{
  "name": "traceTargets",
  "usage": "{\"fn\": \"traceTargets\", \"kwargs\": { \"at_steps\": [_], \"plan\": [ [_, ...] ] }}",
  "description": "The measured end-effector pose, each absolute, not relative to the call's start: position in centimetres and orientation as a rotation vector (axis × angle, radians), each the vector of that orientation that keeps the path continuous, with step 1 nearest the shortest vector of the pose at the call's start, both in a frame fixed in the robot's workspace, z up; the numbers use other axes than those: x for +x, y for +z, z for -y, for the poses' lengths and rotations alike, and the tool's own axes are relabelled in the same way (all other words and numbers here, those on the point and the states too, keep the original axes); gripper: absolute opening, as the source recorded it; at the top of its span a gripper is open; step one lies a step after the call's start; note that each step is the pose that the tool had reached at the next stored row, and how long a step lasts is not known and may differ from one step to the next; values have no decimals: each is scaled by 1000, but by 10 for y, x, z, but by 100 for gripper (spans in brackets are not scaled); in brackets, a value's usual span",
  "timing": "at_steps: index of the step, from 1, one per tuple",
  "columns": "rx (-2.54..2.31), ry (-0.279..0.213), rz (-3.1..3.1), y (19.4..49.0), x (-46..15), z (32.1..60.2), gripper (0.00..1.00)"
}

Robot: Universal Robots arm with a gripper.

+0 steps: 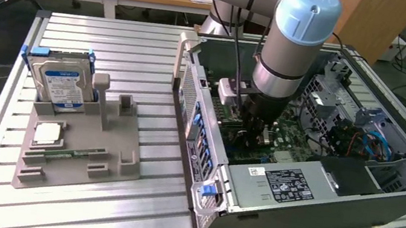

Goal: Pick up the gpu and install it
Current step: 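Insert the gpu into the slot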

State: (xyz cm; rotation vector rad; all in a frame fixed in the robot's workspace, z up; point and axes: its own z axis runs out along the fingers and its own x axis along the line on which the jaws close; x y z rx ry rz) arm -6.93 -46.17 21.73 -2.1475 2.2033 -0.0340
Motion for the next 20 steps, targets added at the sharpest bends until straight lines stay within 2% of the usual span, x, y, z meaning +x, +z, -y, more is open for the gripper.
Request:
{"fn": "traceTargets", "kwargs": {
  "at_steps": [15, 17, 18, 20],
  "plan": [
    [-2159, -37, -2186, 213, -75, 462, 28],
    [-2158, -34, -2187, 217, -75, 462, 29],
    [-2159, -35, -2187, 221, -75, 462, 35],
    [-2159, -36, -2186, 230, -75, 462, 35]
  ]
}}
